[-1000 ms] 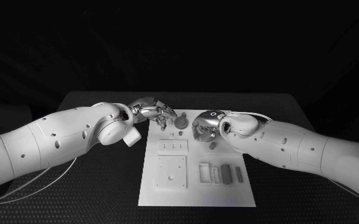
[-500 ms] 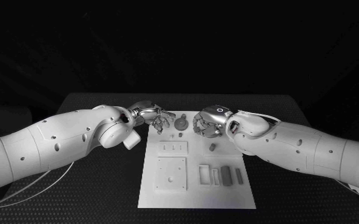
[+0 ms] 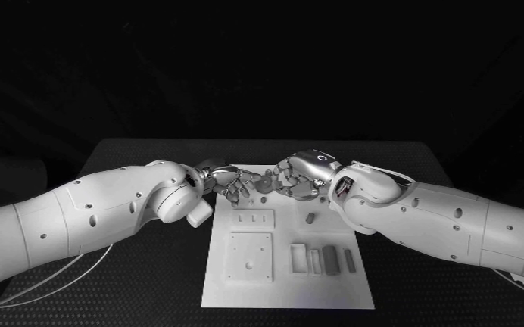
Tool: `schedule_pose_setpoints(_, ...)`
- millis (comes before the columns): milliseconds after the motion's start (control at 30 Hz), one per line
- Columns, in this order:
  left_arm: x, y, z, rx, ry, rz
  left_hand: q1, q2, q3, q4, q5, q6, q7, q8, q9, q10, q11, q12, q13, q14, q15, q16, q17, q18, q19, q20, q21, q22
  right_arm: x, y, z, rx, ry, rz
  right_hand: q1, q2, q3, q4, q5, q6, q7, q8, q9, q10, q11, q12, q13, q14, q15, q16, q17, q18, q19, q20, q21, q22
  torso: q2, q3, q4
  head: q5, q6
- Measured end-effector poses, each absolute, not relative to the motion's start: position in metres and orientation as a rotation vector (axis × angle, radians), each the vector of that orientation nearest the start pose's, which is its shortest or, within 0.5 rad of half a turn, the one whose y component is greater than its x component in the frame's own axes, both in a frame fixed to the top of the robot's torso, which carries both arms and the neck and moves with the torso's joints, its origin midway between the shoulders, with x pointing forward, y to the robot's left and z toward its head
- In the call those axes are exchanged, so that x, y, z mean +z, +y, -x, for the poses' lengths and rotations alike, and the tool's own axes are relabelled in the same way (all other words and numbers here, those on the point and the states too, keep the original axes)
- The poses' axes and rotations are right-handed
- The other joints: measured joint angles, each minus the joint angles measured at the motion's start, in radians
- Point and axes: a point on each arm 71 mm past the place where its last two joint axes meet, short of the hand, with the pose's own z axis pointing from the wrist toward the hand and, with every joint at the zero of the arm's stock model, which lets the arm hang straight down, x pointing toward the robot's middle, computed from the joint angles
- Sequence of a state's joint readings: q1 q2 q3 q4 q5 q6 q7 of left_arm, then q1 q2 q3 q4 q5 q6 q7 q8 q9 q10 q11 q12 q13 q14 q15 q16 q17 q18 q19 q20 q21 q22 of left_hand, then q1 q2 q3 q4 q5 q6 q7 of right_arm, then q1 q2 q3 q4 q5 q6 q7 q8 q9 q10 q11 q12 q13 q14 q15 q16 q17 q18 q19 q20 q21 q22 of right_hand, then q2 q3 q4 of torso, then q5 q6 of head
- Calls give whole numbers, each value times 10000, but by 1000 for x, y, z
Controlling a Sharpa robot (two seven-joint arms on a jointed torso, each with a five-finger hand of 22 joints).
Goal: Assemble the parts on the task board
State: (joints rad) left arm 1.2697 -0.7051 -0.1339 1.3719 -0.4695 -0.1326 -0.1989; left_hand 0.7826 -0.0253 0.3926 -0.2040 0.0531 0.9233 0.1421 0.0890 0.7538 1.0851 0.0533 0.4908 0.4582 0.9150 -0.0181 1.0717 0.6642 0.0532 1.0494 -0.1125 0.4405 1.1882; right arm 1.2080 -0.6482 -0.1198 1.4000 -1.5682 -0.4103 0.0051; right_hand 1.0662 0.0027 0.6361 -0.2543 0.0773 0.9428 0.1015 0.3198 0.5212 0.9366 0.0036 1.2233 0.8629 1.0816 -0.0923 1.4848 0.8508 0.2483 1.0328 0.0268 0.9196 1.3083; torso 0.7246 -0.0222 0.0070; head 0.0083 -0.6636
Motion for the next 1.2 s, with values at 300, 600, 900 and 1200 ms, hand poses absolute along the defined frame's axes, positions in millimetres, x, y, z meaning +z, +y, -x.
schedule_pose_setpoints(300,-220,168,-501,-10041,21388,7482,1,1,-115,-279,0,0,0,0,-152,-1,0,-117,-19,-1,0,-5,-1,4,0,1,-68,-1,-202,-124,-488,7689,15719,3162,2,-3,-14,-14,-8,3,-3,0,0,1,1,0,-1,3,2,0,-11,0,-1,0,0,0,0,-1,32,-25,27)
schedule_pose_setpoints(600,-220,163,-500,-10173,21423,7392,1,2,-142,-362,0,-38,36,0,-224,-3,1,-155,-29,-40,39,-39,-1,4,0,2,-106,-2,-203,-119,-486,7820,15971,2894,2,-5,-29,-28,-38,11,-11,1,0,16,17,-1,-11,23,11,0,-11,0,-1,1,0,0,12,-7,35,-37,29)
schedule_pose_setpoints(900,-219,160,-499,-10327,21396,7304,173,283,-42,-601,0,40,-29,26,-299,-4,1,-155,-29,-40,39,-39,-1,8,14,18,-143,-2,-203,-115,-485,7909,16148,2880,2,-7,-41,-39,-34,19,-19,1,0,18,19,-1,-11,42,-3,-1,-10,0,-1,1,0,0,15,-7,35,-54,-2)
schedule_pose_setpoints(1200,-219,158,-498,-10406,21419,7262,306,601,-7,-772,0,305,20,185,-366,31,35,-201,-28,-78,78,-39,-2,10,14,19,-183,15,-203,-112,-484,7999,16179,2896,1,-33,-19,-17,5,22,-22,1,0,19,19,0,-11,65,4,0,-19,-1,-1,1,0,0,14,0,35,-56,-12)
